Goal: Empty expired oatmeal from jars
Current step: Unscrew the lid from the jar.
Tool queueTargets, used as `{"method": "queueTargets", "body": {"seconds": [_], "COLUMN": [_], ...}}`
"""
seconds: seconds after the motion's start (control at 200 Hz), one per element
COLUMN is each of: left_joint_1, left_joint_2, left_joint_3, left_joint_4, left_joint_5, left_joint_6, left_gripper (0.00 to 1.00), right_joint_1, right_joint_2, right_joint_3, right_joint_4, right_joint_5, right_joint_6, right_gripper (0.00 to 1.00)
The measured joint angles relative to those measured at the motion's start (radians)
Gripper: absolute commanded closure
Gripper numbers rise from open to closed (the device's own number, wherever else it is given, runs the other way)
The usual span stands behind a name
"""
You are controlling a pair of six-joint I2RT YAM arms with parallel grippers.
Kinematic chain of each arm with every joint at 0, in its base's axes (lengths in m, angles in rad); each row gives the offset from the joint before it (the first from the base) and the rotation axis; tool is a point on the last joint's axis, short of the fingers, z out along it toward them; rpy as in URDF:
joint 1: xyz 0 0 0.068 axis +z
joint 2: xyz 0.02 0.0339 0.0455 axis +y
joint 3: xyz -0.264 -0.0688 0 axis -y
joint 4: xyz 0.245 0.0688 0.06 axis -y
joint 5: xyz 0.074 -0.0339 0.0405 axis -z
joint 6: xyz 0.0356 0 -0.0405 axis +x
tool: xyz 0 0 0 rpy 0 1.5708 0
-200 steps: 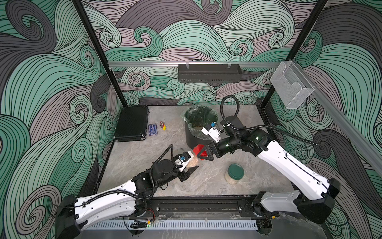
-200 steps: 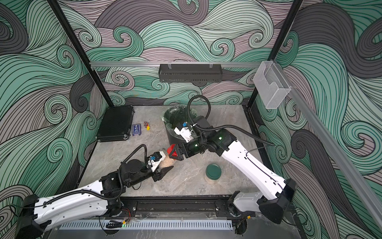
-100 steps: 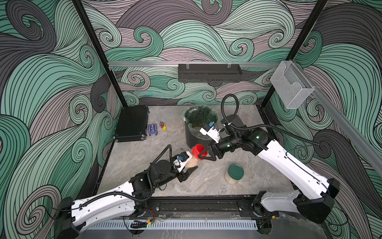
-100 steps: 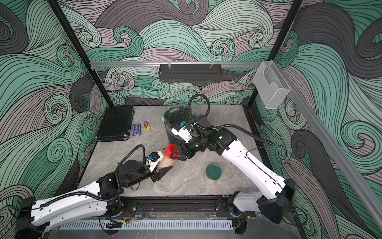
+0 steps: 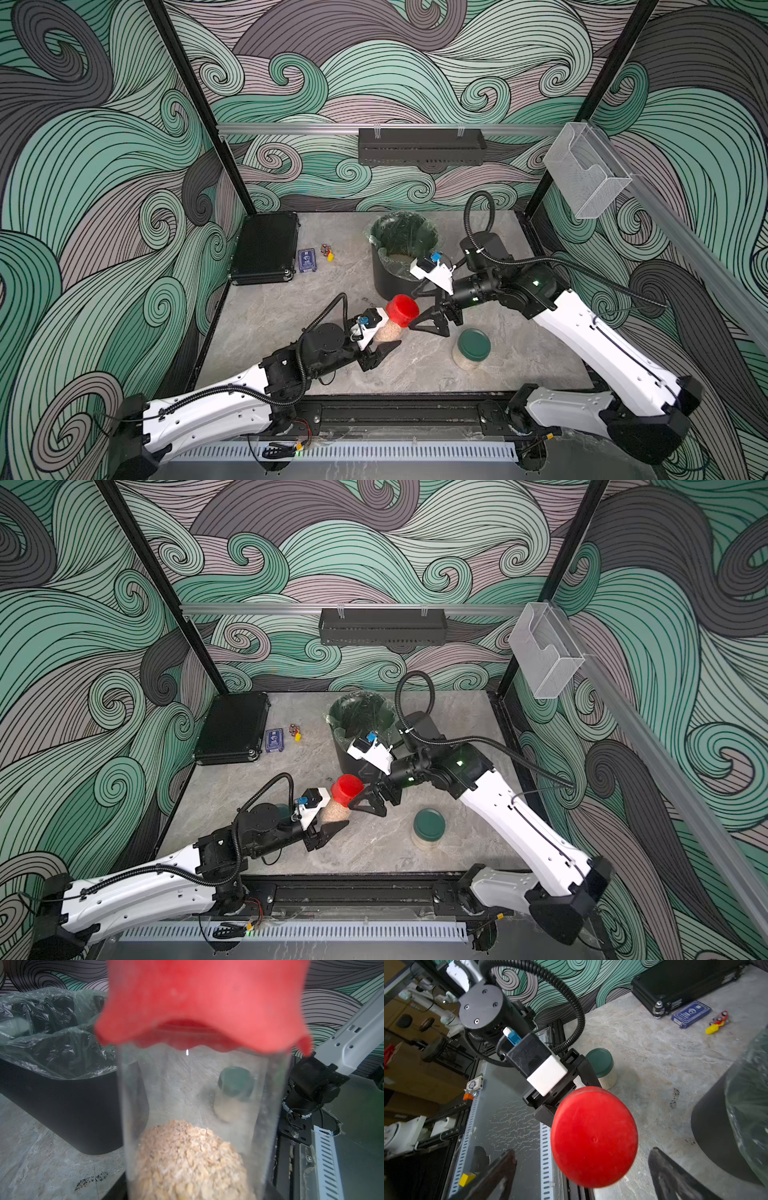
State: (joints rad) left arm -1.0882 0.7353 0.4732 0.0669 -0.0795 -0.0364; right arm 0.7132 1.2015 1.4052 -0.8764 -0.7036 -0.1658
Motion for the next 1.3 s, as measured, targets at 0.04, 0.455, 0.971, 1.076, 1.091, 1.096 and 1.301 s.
{"method": "queueTargets", "body": {"seconds": [0.04, 0.455, 0.971, 1.076, 1.091, 1.096, 1.301], "left_joint_1": [0.0, 0.0, 0.0, 0.0, 0.0, 0.0, -0.001], "left_joint_2": [0.0, -0.006, -0.006, -0.006, -0.006, -0.006, -0.006], "left_joint_3": [0.0, 0.0, 0.0, 0.0, 0.0, 0.0, 0.0], "left_joint_4": [0.0, 0.0, -0.002, -0.008, -0.008, -0.008, -0.007], "left_joint_5": [-0.005, -0.029, -0.029, -0.029, -0.029, -0.029, -0.029], "left_joint_6": [0.001, 0.024, 0.026, 0.026, 0.026, 0.026, 0.026], "left_gripper": [0.54, 0.53, 0.53, 0.53, 0.53, 0.53, 0.53], "right_joint_1": [0.0, 0.008, 0.103, 0.104, 0.106, 0.106, 0.106], "right_joint_2": [-0.011, 0.047, 0.182, 0.187, 0.188, 0.188, 0.19], "right_joint_3": [0.031, 0.193, 0.192, 0.192, 0.192, 0.192, 0.19], "right_joint_4": [-0.017, -0.204, -0.173, -0.161, -0.16, -0.16, -0.147], "right_joint_5": [0.029, 0.259, 0.233, 0.216, 0.213, 0.213, 0.182], "right_joint_6": [0.054, 0.431, 0.467, 0.47, 0.473, 0.475, 0.472], "right_gripper": [0.01, 0.01, 0.17, 0.25, 0.26, 0.26, 0.36]}}
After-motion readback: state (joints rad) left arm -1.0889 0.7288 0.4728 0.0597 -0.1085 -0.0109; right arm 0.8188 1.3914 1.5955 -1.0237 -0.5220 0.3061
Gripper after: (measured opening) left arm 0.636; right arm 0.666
